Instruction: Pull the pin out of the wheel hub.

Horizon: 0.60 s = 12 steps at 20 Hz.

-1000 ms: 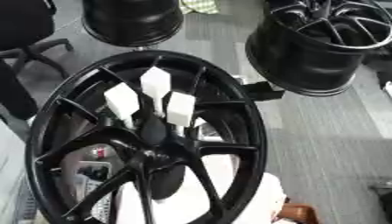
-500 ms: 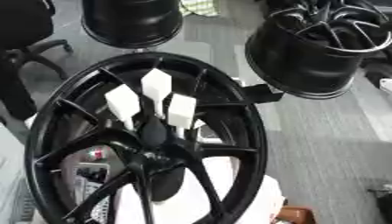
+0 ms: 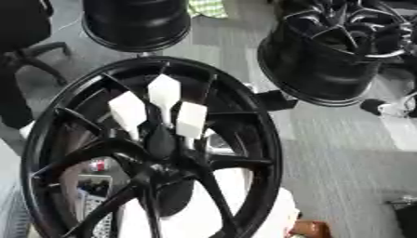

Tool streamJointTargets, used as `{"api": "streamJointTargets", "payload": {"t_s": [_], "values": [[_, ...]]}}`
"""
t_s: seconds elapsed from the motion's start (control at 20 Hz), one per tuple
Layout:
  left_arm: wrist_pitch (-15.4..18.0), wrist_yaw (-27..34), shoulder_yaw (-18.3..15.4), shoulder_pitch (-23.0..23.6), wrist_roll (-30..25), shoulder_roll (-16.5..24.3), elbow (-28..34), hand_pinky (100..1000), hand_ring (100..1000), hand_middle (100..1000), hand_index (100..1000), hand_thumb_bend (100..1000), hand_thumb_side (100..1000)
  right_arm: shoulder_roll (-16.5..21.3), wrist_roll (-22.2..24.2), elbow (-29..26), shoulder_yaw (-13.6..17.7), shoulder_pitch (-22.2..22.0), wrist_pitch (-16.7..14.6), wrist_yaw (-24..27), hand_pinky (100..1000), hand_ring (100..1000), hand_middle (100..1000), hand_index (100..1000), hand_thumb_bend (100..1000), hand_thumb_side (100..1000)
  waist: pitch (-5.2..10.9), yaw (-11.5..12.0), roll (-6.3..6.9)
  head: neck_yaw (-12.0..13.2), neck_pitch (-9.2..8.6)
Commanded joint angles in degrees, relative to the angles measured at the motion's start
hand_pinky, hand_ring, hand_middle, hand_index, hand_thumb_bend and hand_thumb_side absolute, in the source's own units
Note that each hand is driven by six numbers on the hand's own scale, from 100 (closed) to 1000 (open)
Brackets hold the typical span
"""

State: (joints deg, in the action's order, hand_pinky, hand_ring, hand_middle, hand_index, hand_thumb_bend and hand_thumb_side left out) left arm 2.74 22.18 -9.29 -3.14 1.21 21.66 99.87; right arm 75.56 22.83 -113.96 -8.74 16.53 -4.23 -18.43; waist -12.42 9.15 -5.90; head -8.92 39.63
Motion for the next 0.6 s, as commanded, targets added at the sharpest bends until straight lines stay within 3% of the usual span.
{"api": "streamJointTargets", "payload": {"t_s": [0.05, 0.25, 0.6], "values": [[0.0, -0.1, 0.2, -0.7, -0.4, 1.7, 0.7, 769, 758, 773, 796, 129, 890, 2.3, 1.8, -0.6, -1.3, 2.2, -2.1, 0.2, 918, 860, 765, 811, 412, 284, 0.57, 0.1, 0.10, -0.9, -0.98], [-0.1, -0.2, 0.5, -0.9, -0.7, 1.7, 0.7, 769, 758, 773, 796, 128, 891, 1.3, 2.8, -0.6, -3.5, 5.9, -4.4, 0.2, 918, 859, 764, 811, 408, 279, 0.45, 0.5, 0.01, -1.7, -1.23], [-0.2, -0.4, 0.8, -1.2, -1.1, 1.8, 0.7, 770, 759, 774, 796, 126, 896, -1.3, 4.2, -0.6, -7.2, 12.0, -5.3, 1.8, 916, 859, 763, 811, 409, 264, 0.00, 1.1, -0.08, -2.2, -1.79]]}}
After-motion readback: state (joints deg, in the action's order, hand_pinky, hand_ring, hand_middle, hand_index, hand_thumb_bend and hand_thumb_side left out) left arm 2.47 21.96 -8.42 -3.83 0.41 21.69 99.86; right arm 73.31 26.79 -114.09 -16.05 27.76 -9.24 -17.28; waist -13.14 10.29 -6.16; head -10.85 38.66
